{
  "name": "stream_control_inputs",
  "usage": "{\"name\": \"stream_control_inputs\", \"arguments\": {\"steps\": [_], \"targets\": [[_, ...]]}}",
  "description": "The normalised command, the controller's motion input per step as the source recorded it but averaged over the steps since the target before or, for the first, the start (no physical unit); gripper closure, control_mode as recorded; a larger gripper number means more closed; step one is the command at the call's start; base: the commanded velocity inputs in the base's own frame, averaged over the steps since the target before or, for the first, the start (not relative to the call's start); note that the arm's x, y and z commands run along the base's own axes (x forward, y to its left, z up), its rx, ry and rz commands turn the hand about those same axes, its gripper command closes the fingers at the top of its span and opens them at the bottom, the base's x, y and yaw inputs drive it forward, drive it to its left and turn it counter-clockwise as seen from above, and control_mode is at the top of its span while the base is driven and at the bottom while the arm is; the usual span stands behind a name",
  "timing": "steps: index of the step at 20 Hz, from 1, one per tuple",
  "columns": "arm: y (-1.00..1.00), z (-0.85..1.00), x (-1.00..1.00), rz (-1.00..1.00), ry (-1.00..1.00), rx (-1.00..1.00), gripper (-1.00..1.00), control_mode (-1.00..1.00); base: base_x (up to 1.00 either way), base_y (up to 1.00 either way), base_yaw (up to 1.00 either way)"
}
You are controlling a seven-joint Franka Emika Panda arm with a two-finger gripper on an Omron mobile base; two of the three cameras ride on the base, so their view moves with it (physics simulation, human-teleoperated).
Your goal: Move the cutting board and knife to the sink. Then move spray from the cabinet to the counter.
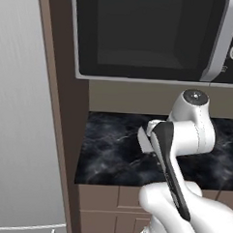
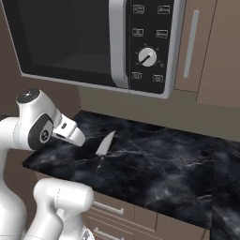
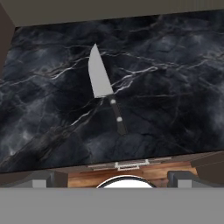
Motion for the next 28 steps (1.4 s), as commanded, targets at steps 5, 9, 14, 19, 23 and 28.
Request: {"name": "stream_control_inputs", "arguments": {"steps": [5,9,14,19,23,28], "targets": [[0.00,0.00,0.00,0.00,0.00,0.00,-1.00,1.00,0.00,0.00,0.00],[0.00,0.00,0.00,0.00,0.00,0.00,-1.00,1.00,0.00,0.00,0.00],[-0.05,-0.02,0.05,0.00,0.00,0.02,-1.00,-1.00,0.00,0.00,0.00],[-0.24,-0.01,0.34,0.05,0.00,0.18,-1.00,-1.00,0.00,0.00,0.00],[-0.21,-0.09,0.32,0.13,0.04,0.08,-1.00,-1.00,0.00,0.00,0.00],[-0.05,-0.21,0.27,0.09,0.20,-0.02,-1.00,-1.00,0.00,0.00,0.00]]}}
